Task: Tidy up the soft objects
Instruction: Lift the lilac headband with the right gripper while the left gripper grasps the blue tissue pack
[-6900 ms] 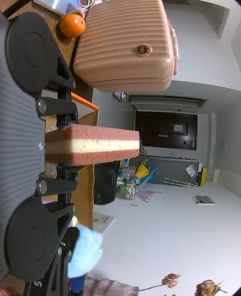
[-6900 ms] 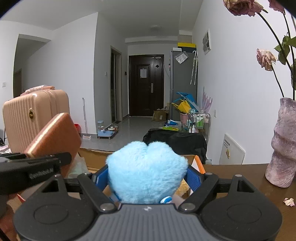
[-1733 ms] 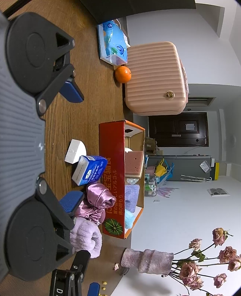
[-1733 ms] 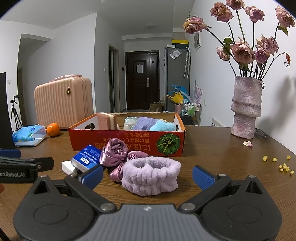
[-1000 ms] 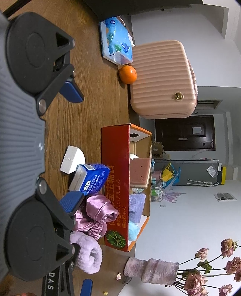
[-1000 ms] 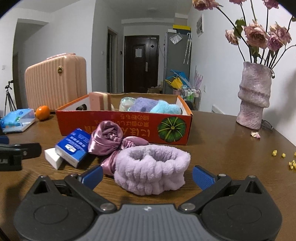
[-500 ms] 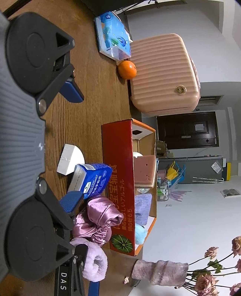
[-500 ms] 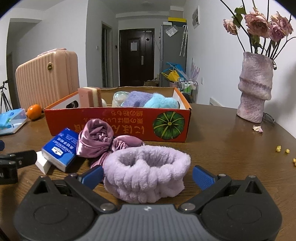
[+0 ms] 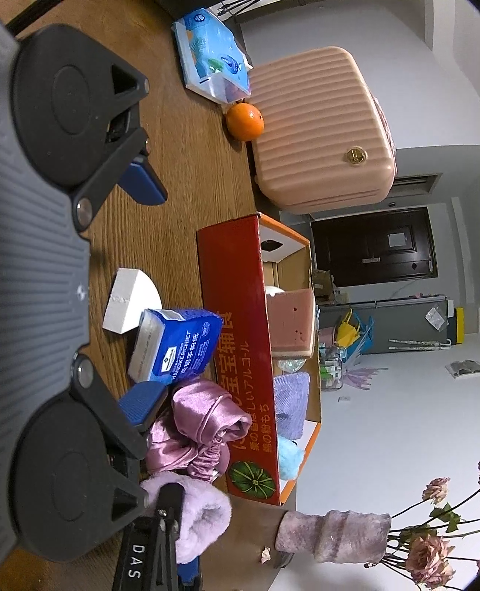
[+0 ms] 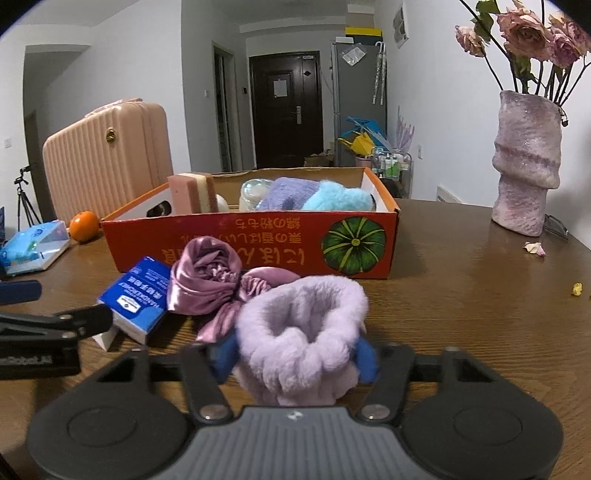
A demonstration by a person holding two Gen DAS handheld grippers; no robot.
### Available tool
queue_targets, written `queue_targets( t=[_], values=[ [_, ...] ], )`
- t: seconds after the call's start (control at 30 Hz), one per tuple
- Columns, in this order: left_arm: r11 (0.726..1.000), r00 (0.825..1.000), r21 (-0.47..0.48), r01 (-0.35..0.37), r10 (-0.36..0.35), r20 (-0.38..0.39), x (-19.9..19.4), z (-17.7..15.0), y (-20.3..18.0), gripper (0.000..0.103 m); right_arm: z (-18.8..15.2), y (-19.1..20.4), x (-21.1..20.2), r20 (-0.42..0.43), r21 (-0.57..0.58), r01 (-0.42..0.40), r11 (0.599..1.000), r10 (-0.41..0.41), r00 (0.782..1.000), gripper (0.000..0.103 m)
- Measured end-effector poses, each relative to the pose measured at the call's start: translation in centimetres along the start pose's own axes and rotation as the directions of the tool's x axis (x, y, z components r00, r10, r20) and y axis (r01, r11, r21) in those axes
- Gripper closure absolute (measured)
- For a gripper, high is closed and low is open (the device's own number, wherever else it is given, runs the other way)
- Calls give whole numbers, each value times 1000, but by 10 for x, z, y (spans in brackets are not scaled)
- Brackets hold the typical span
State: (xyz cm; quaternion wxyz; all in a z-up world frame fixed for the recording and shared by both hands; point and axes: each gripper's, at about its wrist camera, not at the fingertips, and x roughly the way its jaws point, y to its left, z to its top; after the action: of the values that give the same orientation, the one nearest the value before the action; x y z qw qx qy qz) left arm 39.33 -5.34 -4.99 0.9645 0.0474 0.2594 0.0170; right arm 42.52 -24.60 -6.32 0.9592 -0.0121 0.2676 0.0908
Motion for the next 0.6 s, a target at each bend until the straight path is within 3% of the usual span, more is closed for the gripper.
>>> queue_targets(
  t=[0.07, 0.13, 0.6],
  values=[
    [1000, 1000, 5, 4, -4, 0, 1, 0, -1, 0, 0, 0, -2, 7, 1, -10, 1000, 10, 1000, 73],
    [1000, 1000, 10, 4, -4, 1, 1, 0, -3, 0, 0, -1, -4, 16, 8, -12, 1000, 12, 1000, 76],
    [997, 1000, 75, -4, 4, -1, 12, 2, -22, 0, 6, -15, -10, 74, 62, 20, 998, -24, 997, 77]
  ],
)
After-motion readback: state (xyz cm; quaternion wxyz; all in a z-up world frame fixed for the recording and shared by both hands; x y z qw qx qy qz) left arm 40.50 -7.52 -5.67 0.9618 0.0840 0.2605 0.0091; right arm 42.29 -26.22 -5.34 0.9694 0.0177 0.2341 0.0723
